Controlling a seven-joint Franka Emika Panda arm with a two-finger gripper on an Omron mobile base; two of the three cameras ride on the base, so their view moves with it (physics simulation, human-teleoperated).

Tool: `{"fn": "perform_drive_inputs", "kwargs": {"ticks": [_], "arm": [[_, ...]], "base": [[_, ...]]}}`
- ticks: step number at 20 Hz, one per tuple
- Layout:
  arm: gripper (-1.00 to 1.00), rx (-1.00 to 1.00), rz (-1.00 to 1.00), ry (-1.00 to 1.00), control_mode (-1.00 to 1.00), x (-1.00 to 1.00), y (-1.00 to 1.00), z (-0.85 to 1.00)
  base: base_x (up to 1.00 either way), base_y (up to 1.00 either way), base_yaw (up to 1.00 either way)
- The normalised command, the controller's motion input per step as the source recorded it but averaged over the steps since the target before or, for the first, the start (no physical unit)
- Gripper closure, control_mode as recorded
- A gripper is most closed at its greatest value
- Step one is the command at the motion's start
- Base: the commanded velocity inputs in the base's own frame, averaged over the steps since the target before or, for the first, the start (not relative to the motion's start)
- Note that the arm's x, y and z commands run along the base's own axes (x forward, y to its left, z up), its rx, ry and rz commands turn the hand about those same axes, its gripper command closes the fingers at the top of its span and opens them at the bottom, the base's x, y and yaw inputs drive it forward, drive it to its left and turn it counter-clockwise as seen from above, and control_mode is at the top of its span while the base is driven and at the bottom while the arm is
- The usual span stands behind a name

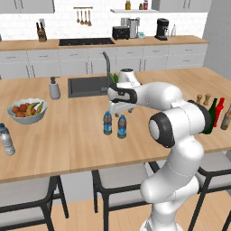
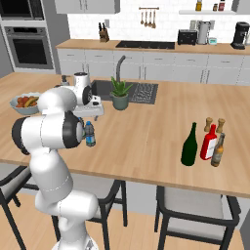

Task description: Move the plastic bottles in the middle to the plastics group, and the glass bottles in the middle to the glass group.

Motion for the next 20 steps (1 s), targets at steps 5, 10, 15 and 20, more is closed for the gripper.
{"fn": "perform_drive_inputs", "kwargs": {"ticks": [5, 10, 15, 20], "arm": [[-1.00, 0.00, 0.00, 0.01, -1.00, 0.04, 0.00, -0.01], [-1.00, 0.00, 0.00, 0.01, -1.00, 0.06, 0.00, -0.18], [-1.00, 0.00, 0.00, 0.05, -1.00, 0.00, 0.00, -0.17], [-1.00, 0.00, 0.00, 0.01, -1.00, 0.00, 0.00, -0.21]], "base": [[0.00, 0.00, 0.00], [0.00, 0.00, 0.00], [0.00, 0.00, 0.00], [0.00, 0.00, 0.00]]}}
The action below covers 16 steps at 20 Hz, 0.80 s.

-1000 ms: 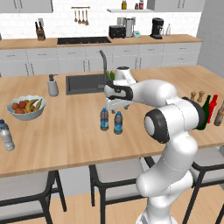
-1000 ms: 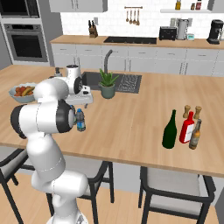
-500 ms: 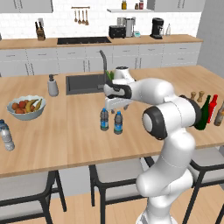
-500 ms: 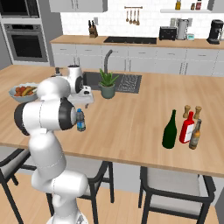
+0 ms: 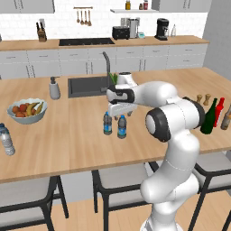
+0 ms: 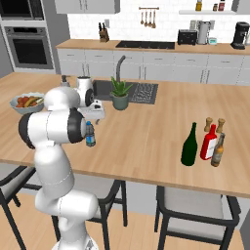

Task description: Move the plastic bottles in the middle to the plastics group, and the glass bottles in the middle to the glass group.

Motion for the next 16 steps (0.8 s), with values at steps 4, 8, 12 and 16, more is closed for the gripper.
{"fn": "perform_drive_inputs", "kwargs": {"ticks": [4, 8, 12, 16], "arm": [[-1.00, 0.00, 0.00, 0.00, -1.00, 0.14, 0.00, -0.09], [-1.00, 0.00, 0.00, 0.00, -1.00, 0.04, 0.00, -0.09], [-1.00, 0.00, 0.00, 0.00, -1.00, 0.00, 0.00, -0.01], [-1.00, 0.00, 0.00, 0.03, -1.00, 0.00, 0.00, -0.16]], "base": [[0.00, 0.00, 0.00], [0.00, 0.00, 0.00], [0.00, 0.00, 0.00], [0.00, 0.00, 0.00]]}}
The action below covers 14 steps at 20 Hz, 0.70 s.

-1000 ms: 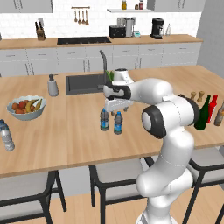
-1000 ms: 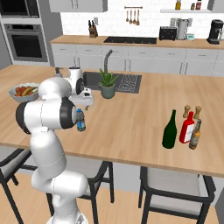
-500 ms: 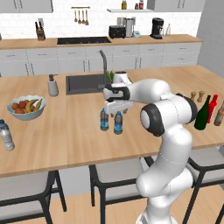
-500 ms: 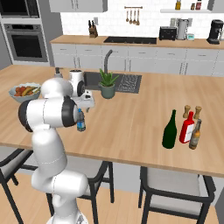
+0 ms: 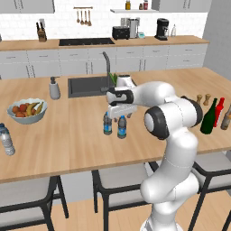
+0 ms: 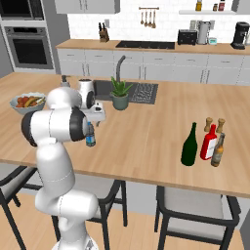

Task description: Move the plastic bottles in the middle to the plastics group, and the glass bottles in the middle to the glass group.

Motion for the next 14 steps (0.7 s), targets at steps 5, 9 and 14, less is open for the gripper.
{"fn": "perform_drive_inputs", "kwargs": {"ticks": [5, 9, 14], "arm": [[-1.00, 0.00, 0.00, 0.04, -1.00, 0.00, 0.00, -0.21], [1.00, 0.00, 0.00, 0.00, -1.00, 0.00, 0.00, 0.00], [1.00, 0.00, 0.00, 0.00, -1.00, 0.00, 0.00, 0.00]], "base": [[0.00, 0.00, 0.00], [0.00, 0.00, 0.00], [0.00, 0.00, 0.00]]}}
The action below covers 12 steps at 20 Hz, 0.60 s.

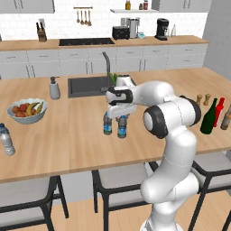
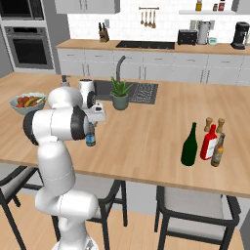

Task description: Move the plastic bottles in the middle to the plastics group, and the glass bottles in the middle to the glass group.

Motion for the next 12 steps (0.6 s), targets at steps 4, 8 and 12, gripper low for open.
{"fn": "perform_drive_inputs", "kwargs": {"ticks": [4, 8, 12], "arm": [[1.00, 0.00, 0.00, 0.00, -1.00, -0.10, 0.00, 0.00], [1.00, 0.00, 0.00, -0.01, -1.00, -0.30, 0.00, 0.01], [1.00, 0.02, 0.03, -0.01, -1.00, -0.46, 0.18, 0.28]], "base": [[0.00, 0.00, 0.00], [0.00, 0.00, 0.00], [0.00, 0.00, 0.00]]}}
